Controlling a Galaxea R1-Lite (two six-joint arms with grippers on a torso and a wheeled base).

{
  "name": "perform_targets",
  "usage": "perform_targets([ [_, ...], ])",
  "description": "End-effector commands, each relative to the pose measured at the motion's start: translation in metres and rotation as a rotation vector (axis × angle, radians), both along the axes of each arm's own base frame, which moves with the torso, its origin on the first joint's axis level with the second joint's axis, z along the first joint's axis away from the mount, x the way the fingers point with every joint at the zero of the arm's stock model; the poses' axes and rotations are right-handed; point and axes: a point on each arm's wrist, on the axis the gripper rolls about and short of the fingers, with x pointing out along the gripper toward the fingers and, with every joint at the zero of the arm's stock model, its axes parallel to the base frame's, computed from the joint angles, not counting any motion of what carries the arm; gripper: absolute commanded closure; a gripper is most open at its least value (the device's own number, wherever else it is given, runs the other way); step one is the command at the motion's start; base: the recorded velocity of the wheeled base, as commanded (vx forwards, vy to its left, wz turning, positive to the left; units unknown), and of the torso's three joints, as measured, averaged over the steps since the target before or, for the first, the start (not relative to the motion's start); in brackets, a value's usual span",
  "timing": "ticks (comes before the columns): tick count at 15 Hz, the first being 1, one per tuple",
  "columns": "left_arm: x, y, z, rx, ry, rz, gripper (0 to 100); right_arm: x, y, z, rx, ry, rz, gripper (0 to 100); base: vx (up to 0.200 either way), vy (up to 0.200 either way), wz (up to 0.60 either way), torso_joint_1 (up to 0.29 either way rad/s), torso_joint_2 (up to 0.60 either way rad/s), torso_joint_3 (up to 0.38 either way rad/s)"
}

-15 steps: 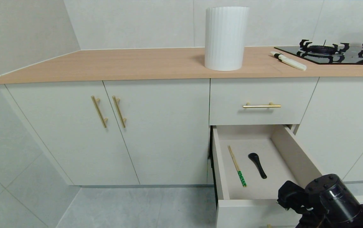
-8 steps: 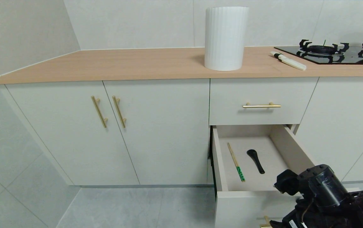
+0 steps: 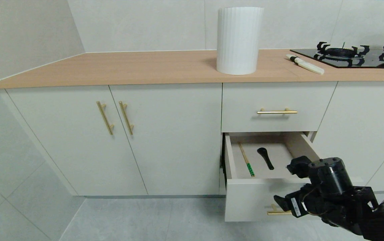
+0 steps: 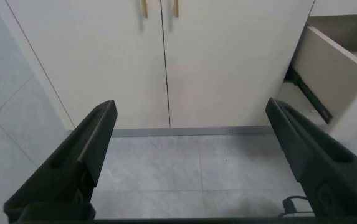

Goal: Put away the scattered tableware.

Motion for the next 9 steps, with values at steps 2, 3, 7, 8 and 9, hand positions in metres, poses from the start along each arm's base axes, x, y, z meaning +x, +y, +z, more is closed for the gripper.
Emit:
perform_targets([
  [2, 0.000, 0.000, 0.000, 0.000, 0.000, 0.000, 0, 0.022, -0.007, -0.027, -0.003, -0.019, -0.064, 0, 0.000, 0.000, 0.00, 0.000, 0.00, 0.000],
  [3, 0.000, 0.000, 0.000, 0.000, 0.000, 0.000, 0, 0.028, -0.007, -0.030, 0.008, -0.047, -0.071, 0, 0.000, 0.000, 0.00, 0.000, 0.00, 0.000],
  [7, 0.000, 0.000, 0.000, 0.000, 0.000, 0.000, 0, 0.053, -0.012, -0.037, 0.025, -0.104, -0.143, 0, 0.000, 0.000, 0.00, 0.000, 0.00, 0.000],
  [8, 0.000, 0.000, 0.000, 0.000, 0.000, 0.000, 0, 0.060, -0.013, -0.037, 0.056, -0.121, -0.169, 0, 0.000, 0.000, 0.00, 0.000, 0.00, 0.000],
  [9, 0.000, 0.000, 0.000, 0.000, 0.000, 0.000, 0, 0.067, -0.012, -0.037, 0.080, -0.135, -0.187, 0, 0.000, 0.000, 0.00, 0.000, 0.00, 0.000],
])
